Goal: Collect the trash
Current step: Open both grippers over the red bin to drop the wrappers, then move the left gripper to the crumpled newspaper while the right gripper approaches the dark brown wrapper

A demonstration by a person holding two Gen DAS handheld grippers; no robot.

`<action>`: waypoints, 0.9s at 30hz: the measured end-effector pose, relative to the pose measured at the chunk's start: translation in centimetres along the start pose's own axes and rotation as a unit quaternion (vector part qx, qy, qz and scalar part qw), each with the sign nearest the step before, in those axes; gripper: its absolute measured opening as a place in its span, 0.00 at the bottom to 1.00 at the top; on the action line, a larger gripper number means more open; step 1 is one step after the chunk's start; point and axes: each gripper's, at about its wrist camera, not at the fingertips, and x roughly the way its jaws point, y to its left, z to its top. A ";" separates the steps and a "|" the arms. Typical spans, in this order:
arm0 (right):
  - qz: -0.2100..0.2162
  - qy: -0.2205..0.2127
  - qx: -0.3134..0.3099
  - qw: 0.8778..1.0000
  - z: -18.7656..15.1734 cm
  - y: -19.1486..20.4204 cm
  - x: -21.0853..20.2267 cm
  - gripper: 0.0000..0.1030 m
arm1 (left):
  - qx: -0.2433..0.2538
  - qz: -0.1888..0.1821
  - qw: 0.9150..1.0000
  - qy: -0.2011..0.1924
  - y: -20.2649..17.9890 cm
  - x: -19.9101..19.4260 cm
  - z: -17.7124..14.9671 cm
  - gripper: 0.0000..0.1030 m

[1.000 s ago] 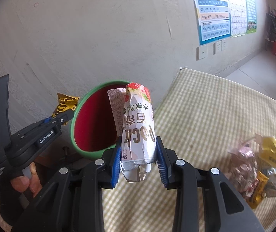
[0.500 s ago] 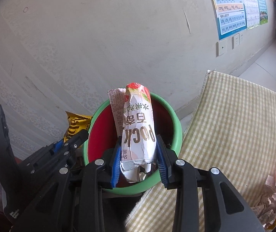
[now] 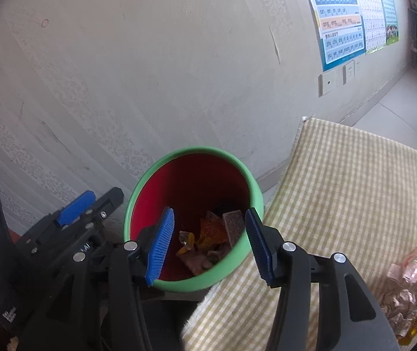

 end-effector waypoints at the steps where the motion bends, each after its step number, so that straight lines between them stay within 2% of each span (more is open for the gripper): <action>1: -0.004 -0.004 -0.002 1.000 -0.2 -0.1 -0.6 0.49 | 0.002 0.001 1.000 -0.005 -0.1 -0.5 0.1 0.50; 9: -0.046 -0.030 -0.015 0.998 -2.9 -2.2 -5.8 0.53 | 0.018 -0.002 0.999 -0.043 -1.7 -5.3 0.6 0.55; 15: -0.072 -0.041 0.007 0.997 -5.5 -4.8 -9.7 0.53 | 0.036 -0.022 0.997 -0.072 -4.0 -9.1 0.5 0.55; 27: -0.132 -0.056 0.046 0.989 -10.1 -10.1 -15.8 0.53 | 0.077 -0.046 0.991 -0.103 -8.5 -12.9 0.5 0.57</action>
